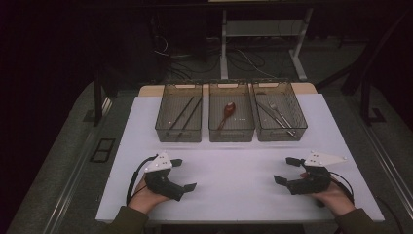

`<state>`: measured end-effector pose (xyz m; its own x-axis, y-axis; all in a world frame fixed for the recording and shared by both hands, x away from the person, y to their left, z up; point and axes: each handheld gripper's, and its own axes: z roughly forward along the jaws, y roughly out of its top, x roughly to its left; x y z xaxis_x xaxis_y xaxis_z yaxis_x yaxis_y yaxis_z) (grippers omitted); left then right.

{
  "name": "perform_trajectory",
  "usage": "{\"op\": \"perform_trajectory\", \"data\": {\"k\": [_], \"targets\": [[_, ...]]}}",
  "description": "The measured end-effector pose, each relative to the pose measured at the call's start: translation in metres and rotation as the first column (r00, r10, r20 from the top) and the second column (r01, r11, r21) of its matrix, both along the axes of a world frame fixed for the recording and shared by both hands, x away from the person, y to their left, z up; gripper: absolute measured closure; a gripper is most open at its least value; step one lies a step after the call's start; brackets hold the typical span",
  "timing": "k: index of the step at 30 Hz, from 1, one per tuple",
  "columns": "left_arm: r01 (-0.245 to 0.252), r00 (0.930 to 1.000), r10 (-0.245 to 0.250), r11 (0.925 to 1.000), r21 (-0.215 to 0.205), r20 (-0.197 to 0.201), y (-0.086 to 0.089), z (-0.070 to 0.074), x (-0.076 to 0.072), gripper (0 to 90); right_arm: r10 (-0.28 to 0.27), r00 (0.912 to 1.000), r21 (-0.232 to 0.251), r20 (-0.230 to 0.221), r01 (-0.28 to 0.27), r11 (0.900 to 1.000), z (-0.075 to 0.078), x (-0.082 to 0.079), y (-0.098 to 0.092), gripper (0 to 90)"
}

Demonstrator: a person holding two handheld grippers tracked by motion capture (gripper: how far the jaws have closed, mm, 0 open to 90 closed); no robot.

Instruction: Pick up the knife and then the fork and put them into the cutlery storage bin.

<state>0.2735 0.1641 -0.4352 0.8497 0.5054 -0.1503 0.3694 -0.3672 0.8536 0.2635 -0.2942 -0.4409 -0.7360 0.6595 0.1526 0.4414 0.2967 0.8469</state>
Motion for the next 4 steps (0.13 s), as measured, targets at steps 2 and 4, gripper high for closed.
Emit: {"op": "perform_trajectory", "data": {"k": [2, 4], "targets": [[0.001, 1.0, -0.001, 1.0, 0.002, 0.001, 0.0002, 0.0002, -0.0001, 0.0, 0.0, 1.0, -0.019, -0.003, 0.0, 1.0, -0.0024, 0.0005, 0.0013, 13.1], [0.0, 1.0, 0.0, 1.0, 0.001, 0.0, 0.0002, -0.0001, 0.0, 0.0, 0.002, 1.0, -0.022, 0.004, -0.002, 1.0, -0.0027, 0.0003, 0.002, 13.1]]}}
